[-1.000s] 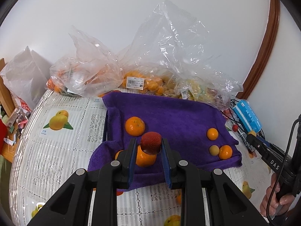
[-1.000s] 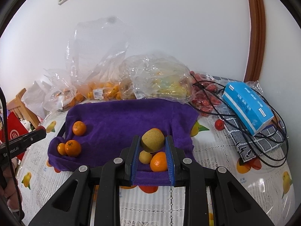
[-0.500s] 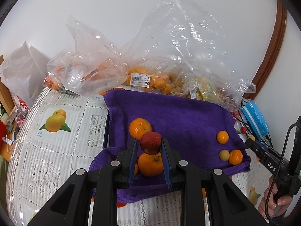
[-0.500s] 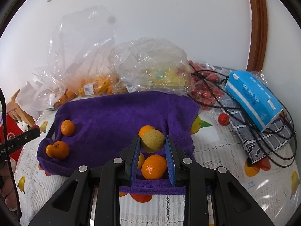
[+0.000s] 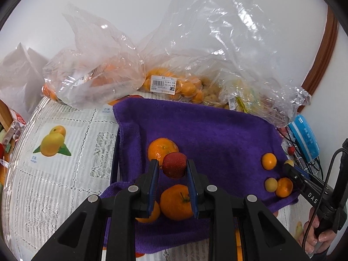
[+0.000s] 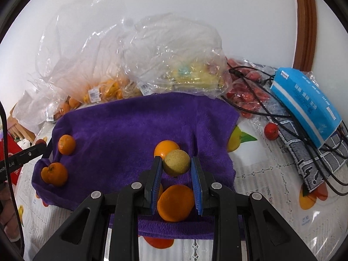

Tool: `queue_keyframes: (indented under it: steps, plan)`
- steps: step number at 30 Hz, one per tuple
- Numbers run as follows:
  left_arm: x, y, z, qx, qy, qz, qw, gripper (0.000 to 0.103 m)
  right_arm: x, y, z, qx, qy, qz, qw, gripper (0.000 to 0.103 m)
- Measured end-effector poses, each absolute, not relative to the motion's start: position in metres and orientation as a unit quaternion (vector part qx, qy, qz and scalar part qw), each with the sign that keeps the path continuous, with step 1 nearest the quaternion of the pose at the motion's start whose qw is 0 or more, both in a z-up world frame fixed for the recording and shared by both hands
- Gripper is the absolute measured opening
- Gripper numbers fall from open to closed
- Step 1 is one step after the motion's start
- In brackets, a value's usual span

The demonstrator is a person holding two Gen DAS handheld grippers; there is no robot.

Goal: Organize fruits
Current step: 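Lower both fruits onto the towel and open both tools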

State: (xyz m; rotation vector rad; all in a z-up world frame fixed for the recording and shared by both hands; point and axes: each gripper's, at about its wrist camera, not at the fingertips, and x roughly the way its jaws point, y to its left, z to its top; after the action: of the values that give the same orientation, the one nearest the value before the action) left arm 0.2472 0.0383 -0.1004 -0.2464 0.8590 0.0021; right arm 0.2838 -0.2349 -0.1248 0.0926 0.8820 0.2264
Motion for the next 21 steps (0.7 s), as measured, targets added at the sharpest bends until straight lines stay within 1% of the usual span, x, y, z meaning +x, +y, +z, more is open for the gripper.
queue_keyframes:
  steps: [13,21]
  plan:
    - [0.262,0.038,-0.118,-0.123,0.442,0.007,0.888,0.024,0.293,-0.229,-0.142,0.038,0.445,0.12,0.887,0.027]
    - [0.266,0.034,-0.125,-0.123,0.454,0.01,0.882,0.024,0.292,-0.228,-0.142,0.03,0.443,0.123,0.888,0.027]
